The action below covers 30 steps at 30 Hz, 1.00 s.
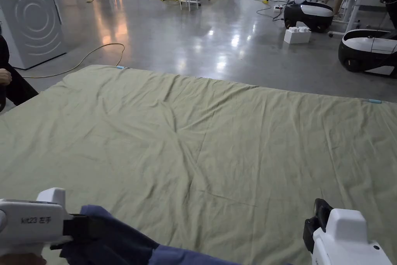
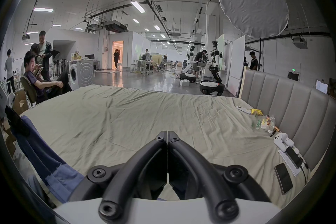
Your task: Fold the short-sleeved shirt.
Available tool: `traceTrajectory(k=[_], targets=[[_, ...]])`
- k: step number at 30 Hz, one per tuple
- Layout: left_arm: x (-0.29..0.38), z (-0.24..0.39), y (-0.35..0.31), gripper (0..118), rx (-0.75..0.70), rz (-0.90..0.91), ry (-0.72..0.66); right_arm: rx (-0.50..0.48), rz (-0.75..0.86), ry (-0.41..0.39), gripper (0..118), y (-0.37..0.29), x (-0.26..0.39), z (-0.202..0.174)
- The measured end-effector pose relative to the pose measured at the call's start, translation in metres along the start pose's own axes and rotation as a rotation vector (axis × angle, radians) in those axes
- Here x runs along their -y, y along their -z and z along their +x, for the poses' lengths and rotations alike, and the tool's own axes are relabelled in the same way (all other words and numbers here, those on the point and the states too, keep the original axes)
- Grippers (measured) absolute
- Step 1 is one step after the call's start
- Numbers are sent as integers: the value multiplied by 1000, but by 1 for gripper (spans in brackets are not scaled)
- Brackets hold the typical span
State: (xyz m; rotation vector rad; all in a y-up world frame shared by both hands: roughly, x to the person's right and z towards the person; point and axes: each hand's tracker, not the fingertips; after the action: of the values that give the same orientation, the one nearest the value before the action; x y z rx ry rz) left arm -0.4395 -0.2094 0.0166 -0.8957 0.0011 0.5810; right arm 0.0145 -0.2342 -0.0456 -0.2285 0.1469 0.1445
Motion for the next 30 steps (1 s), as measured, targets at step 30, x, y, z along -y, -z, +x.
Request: traceTrajectory(k=[30], targets=[[103,129,157,37,-42,-196,50,36,-82,69,1,-9,29,29]])
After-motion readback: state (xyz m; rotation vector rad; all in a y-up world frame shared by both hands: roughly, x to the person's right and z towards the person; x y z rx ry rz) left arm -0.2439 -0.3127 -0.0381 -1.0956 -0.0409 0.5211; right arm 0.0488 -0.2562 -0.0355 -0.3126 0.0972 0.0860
